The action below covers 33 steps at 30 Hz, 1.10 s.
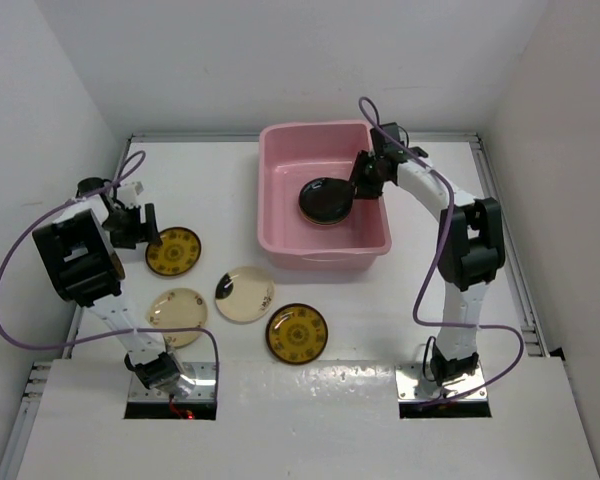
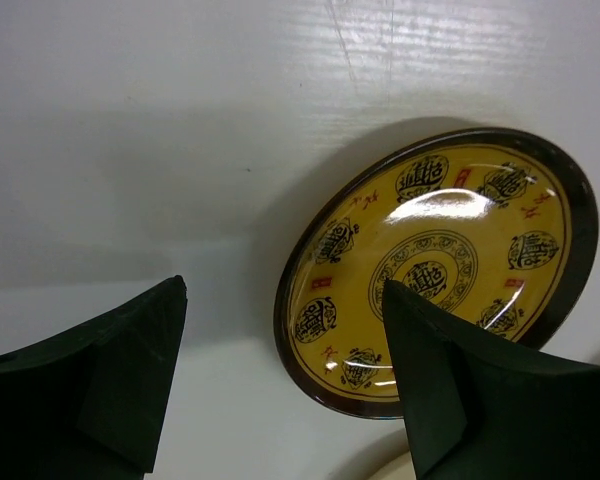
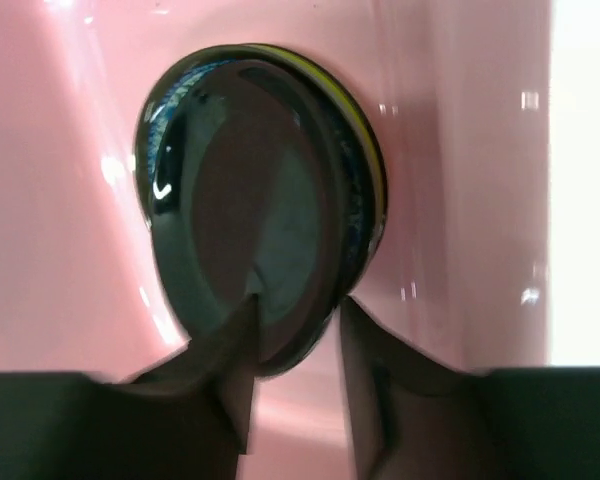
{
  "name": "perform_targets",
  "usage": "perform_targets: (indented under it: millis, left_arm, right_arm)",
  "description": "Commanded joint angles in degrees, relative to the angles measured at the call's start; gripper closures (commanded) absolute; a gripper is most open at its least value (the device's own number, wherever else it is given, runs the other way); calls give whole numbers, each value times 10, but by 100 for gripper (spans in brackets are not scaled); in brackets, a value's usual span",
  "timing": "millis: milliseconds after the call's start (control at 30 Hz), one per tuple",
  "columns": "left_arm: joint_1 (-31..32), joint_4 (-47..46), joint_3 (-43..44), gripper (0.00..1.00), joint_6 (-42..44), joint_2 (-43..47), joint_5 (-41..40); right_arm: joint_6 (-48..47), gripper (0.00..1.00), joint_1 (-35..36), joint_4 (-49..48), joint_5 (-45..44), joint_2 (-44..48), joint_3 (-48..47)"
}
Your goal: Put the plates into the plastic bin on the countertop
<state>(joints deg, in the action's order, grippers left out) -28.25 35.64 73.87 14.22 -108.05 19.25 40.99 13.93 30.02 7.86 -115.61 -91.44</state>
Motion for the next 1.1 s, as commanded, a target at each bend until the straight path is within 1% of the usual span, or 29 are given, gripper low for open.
perform_targets:
  millis: [0, 67, 100, 133, 167, 267, 300, 400, 433, 467, 500, 567, 667, 700, 767, 933, 967, 1000, 1033, 1067]
  left_arm:
    - [-10, -19, -12, 19, 28, -9, 12]
    - [-10, -19, -18, 21, 34, -15, 42]
    - [-10, -13, -18, 21, 34, -15, 54]
    - [-10, -13, -18, 21, 39, -15, 64]
    - [-10, -7, -25, 21, 39, -20, 69]
    - [-10, -7, -38, 30, 39, -33, 69]
    - [-10, -7, -38, 41, 39, -40, 69]
    - [-10, 14, -19, 61, 34, -67, 64]
    - [-10, 20, -12, 75, 34, -73, 71]
    - [-10, 25, -4, 81, 34, -80, 71]
    - [-10, 30, 12, 92, 34, -81, 85]
    - [-10, 36, 27, 100, 28, -81, 97]
    - [-5, 49, 63, 100, 22, -60, 119]
    - [-5, 57, 82, 100, 16, -42, 128]
    - [-5, 65, 104, 100, 7, -19, 141]
    - [36, 70, 207, 100, -34, 50, 163]
    - [50, 70, 226, 100, -44, 67, 164]
    - [59, 70, 246, 100, -54, 72, 164]
    - [68, 70, 287, 100, -76, 78, 164]
    - [88, 70, 310, 100, -86, 78, 158]
  right_arm:
    - [-12, 60, 7, -19, -6, -1, -31]
    - [-18, 46, 9, -14, -6, -1, -33]
    - [-21, 45, 12, -14, -6, 3, -33]
    - [-26, 42, 12, -15, -7, 6, -35]
    - [-29, 40, 14, -15, -7, 10, -33]
    - [-48, 38, 22, -15, -12, 37, -36]
    - [-54, 38, 24, -15, -14, 43, -34]
    - [-63, 38, 29, -17, -14, 71, -30]
    - [-64, 38, 31, -20, -14, 84, -23]
    - [-65, 38, 30, -20, -14, 87, -18]
    - [-66, 38, 30, -25, -14, 109, -9]
    - [-71, 38, 31, -27, -14, 124, 5]
    - [-81, 38, 29, -30, -15, 166, 31]
    - [-87, 38, 29, -30, -12, 199, 57]
    - [-101, 36, 29, -35, -11, 235, 83]
    - [-109, 35, 22, -52, -21, 348, 215]
    - [-109, 35, 21, -52, -23, 358, 239]
    - [-107, 35, 17, -55, -25, 365, 249]
    - [-99, 35, 9, -55, -25, 391, 258]
    - [-100, 35, 7, -56, -26, 398, 280]
